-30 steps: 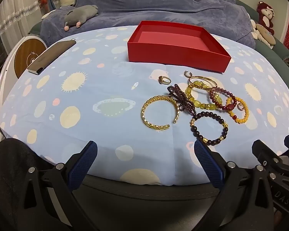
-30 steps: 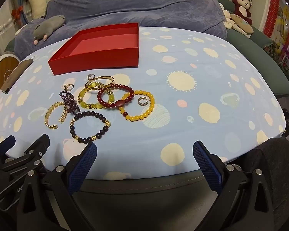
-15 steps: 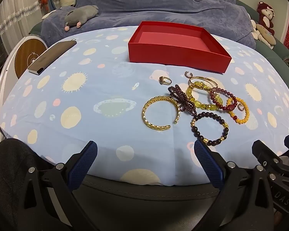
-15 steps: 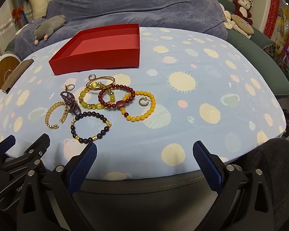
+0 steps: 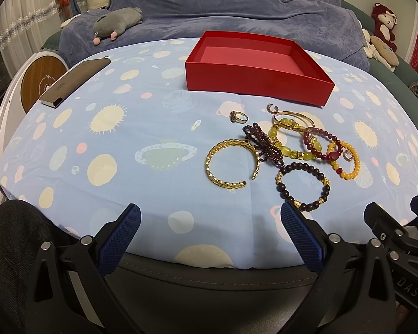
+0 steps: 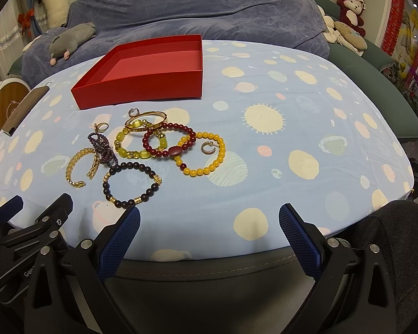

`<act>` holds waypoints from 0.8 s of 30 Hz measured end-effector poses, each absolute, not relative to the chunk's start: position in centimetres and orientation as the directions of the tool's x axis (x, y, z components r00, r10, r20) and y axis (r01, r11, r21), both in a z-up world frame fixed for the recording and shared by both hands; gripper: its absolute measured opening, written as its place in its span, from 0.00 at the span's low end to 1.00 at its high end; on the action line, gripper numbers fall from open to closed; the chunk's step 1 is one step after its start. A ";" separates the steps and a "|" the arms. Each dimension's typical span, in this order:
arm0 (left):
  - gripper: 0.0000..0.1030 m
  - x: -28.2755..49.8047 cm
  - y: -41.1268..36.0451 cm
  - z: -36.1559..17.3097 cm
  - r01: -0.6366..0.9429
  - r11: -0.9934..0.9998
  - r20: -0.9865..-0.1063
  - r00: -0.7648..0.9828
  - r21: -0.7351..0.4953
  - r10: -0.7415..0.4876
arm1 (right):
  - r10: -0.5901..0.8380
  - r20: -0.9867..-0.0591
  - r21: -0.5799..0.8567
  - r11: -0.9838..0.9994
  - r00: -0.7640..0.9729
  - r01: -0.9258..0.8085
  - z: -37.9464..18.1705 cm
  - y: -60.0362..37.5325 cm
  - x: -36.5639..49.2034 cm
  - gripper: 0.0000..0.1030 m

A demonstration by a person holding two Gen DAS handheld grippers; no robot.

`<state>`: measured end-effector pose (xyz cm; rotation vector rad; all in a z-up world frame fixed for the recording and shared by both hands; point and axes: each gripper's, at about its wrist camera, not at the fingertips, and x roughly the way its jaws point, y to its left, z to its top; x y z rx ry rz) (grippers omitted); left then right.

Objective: Organize jewelry

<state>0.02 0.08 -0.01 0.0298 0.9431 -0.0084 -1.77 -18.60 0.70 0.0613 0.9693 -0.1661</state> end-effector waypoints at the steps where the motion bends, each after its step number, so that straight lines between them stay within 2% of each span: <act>1: 0.93 0.0 0.1 0.0 0.020 1.000 -0.809 0.588 0.022 0.005 | -0.113 -0.824 -0.022 0.986 0.555 0.168 0.7 -18.6 -1.8 0.93; 24: 0.93 0.0 -0.2 0.3 0.020 1.000 -0.808 0.590 0.020 0.004 | -0.114 -0.823 -0.022 0.986 0.557 0.168 0.7 -18.6 -1.8 0.93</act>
